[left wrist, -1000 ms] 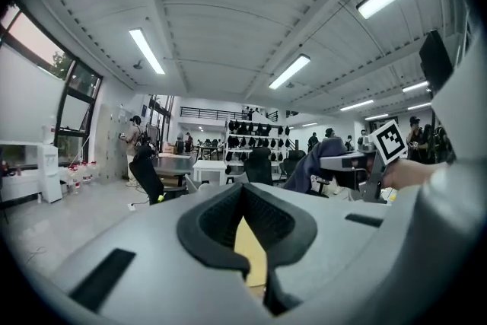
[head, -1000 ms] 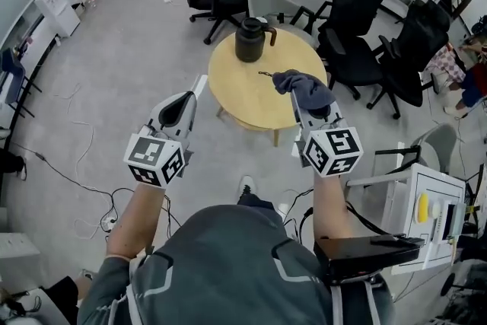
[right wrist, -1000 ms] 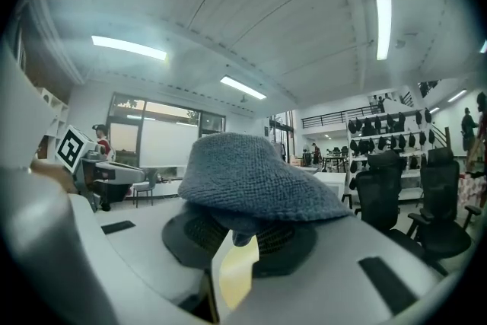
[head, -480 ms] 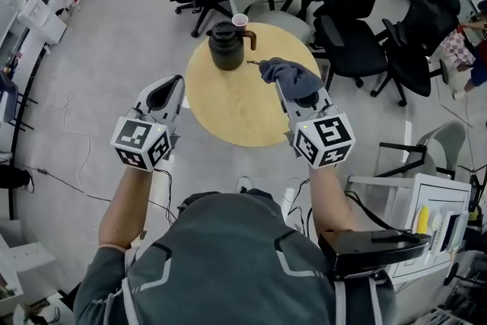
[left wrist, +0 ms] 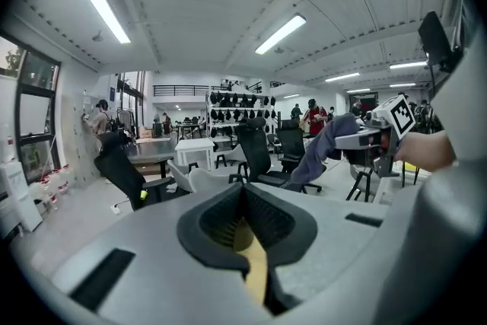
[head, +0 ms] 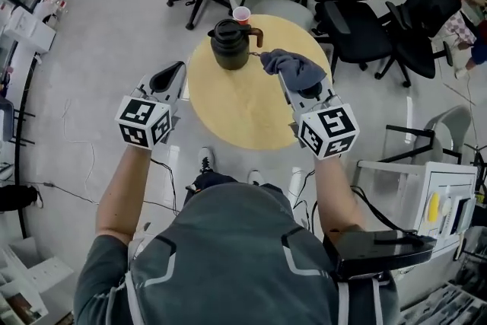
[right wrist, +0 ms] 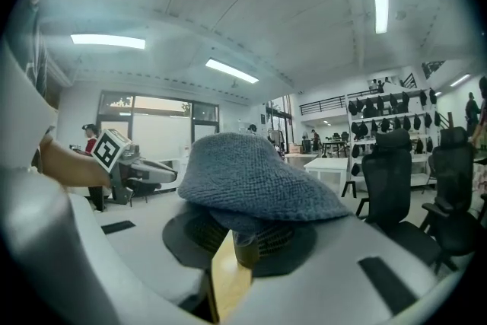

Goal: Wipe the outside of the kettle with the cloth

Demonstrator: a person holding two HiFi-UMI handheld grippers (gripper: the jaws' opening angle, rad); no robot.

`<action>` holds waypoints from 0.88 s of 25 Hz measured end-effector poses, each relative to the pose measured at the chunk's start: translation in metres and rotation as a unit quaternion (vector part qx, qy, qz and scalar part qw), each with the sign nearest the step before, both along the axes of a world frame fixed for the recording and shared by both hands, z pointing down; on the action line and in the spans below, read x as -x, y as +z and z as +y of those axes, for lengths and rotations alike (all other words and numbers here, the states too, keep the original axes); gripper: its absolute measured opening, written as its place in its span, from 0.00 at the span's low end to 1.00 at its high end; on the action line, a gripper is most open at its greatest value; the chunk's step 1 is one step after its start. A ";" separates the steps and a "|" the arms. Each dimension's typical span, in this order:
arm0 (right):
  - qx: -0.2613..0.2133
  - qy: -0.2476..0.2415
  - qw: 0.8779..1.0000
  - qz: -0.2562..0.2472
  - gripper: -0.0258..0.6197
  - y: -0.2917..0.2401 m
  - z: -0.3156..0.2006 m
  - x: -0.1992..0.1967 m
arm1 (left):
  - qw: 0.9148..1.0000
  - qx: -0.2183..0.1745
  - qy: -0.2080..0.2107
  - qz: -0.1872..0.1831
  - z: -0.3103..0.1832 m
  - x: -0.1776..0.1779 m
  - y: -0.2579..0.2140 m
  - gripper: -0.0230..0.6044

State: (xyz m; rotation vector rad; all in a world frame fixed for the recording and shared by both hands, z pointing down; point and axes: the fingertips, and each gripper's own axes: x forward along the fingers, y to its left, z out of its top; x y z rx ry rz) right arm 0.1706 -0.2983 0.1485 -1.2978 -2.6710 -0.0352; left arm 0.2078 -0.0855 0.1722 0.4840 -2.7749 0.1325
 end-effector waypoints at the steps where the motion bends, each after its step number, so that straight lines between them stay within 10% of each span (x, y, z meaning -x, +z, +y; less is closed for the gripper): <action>1: 0.000 0.007 1.000 0.002 0.17 0.003 0.007 0.006 | 1.000 0.000 0.005 0.003 0.010 0.011 0.004 0.05; 16: 0.002 0.073 0.997 0.039 0.17 0.096 0.076 0.084 | 0.987 0.057 0.146 0.035 0.065 0.146 0.119 0.05; 22: -0.008 0.049 0.998 0.045 0.17 0.151 0.083 0.121 | 0.987 0.063 0.141 0.053 0.060 0.187 0.173 0.05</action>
